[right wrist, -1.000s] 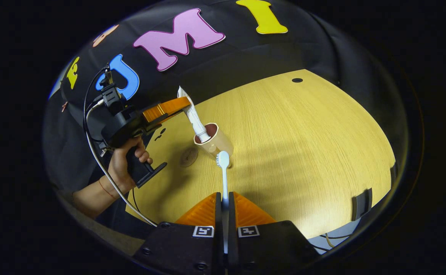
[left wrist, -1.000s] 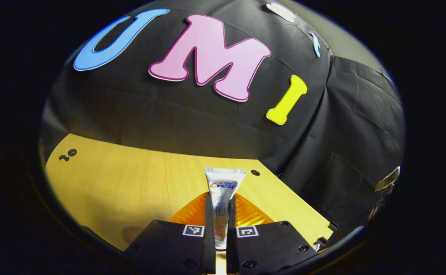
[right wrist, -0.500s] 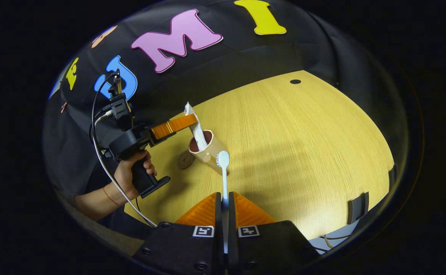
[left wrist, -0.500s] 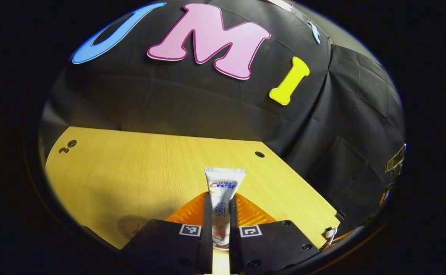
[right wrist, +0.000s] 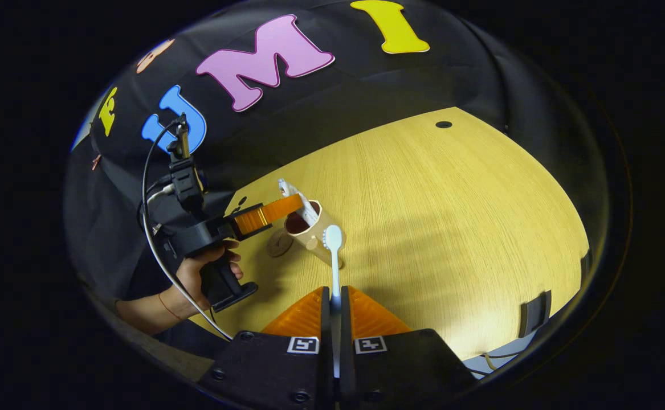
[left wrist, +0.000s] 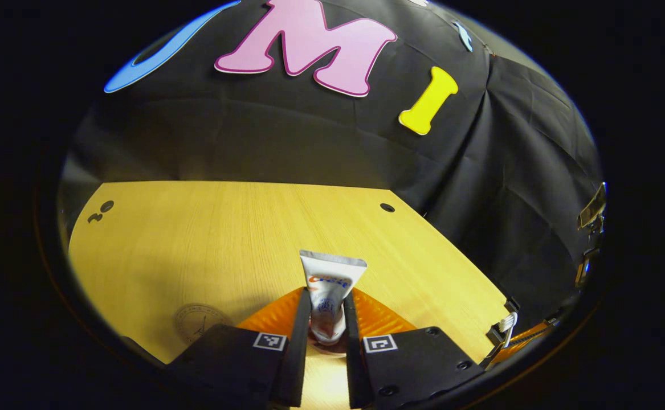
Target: Put the toothbrush and toothpaste on the desktop into the cup, then pick up the cup and place it on the coaster on the desktop.
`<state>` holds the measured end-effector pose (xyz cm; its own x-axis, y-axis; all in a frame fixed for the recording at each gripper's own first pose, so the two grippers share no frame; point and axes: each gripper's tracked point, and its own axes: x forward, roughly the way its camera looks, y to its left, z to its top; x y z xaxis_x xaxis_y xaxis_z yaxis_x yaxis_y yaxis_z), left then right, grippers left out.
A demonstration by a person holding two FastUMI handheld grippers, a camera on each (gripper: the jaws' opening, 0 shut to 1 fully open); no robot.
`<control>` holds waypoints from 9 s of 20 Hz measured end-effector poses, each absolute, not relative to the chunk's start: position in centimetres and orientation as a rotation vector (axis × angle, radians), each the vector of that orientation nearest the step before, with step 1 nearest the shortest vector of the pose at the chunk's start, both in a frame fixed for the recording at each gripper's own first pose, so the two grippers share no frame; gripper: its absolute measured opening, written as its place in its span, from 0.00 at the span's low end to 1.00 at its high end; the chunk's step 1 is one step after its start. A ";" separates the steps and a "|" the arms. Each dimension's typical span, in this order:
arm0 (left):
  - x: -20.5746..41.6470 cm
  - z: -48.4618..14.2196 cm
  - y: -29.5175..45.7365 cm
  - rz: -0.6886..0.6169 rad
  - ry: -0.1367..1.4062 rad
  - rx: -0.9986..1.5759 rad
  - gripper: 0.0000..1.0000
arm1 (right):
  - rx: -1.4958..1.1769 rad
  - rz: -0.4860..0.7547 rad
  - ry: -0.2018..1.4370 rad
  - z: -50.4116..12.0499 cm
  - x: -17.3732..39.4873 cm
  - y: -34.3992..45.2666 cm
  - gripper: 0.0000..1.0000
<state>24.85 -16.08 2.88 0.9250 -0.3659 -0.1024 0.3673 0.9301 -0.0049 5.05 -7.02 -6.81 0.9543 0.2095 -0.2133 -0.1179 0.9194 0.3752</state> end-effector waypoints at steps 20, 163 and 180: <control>14.6 4.7 -9.2 -0.269 0.038 -0.013 0.57 | 0.601 0.274 0.008 6.6 15.8 -6.2 0.08; 5.7 -6.1 13.8 -0.003 0.109 -0.241 0.71 | -0.393 0.246 0.780 -10.7 27.9 13.0 0.38; 6.6 -4.2 11.3 -0.049 0.086 -0.207 0.70 | -0.270 0.293 0.609 -4.6 24.8 13.8 0.45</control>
